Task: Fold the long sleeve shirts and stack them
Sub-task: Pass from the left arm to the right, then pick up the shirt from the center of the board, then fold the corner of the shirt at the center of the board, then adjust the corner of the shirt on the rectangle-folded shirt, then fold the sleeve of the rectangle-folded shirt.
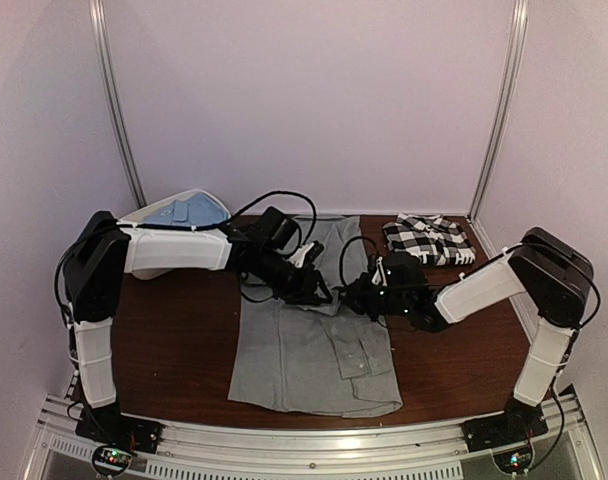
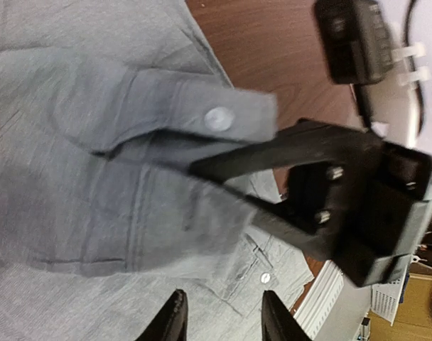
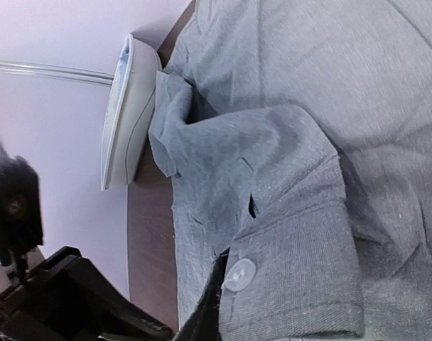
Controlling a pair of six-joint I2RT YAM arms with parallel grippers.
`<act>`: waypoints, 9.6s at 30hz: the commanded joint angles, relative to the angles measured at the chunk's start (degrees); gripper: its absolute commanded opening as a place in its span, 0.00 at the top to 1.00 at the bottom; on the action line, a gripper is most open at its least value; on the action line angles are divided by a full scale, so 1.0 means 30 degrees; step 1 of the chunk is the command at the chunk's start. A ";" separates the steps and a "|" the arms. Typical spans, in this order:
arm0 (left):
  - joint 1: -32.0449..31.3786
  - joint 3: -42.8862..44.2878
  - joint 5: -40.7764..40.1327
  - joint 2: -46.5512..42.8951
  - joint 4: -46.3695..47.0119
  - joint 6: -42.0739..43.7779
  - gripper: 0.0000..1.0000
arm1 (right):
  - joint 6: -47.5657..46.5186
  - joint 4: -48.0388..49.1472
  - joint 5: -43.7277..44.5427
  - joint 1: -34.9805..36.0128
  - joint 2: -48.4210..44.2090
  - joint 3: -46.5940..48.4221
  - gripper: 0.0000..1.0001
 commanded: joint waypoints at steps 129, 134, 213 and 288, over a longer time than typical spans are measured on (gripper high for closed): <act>-0.5133 -0.6572 -0.2452 -0.6233 -0.5774 0.5923 0.69 | -1.4194 -1.5878 0.5722 -0.6078 -0.8264 1.1664 1.00; -0.4319 -0.6841 -0.1813 -0.6971 -0.5141 0.5491 0.56 | -1.4136 -1.5832 0.5722 -0.6080 -0.8334 1.1290 1.00; -0.8486 -0.2490 -1.2216 -0.0307 -0.7553 0.1397 0.81 | -1.3631 -1.4961 0.4793 -0.6031 -0.8498 1.0060 1.00; -0.1486 -0.4134 -0.5125 -0.6236 -0.3337 0.3909 0.68 | -1.3394 -1.4311 0.4449 -0.4282 -1.1463 0.6562 1.00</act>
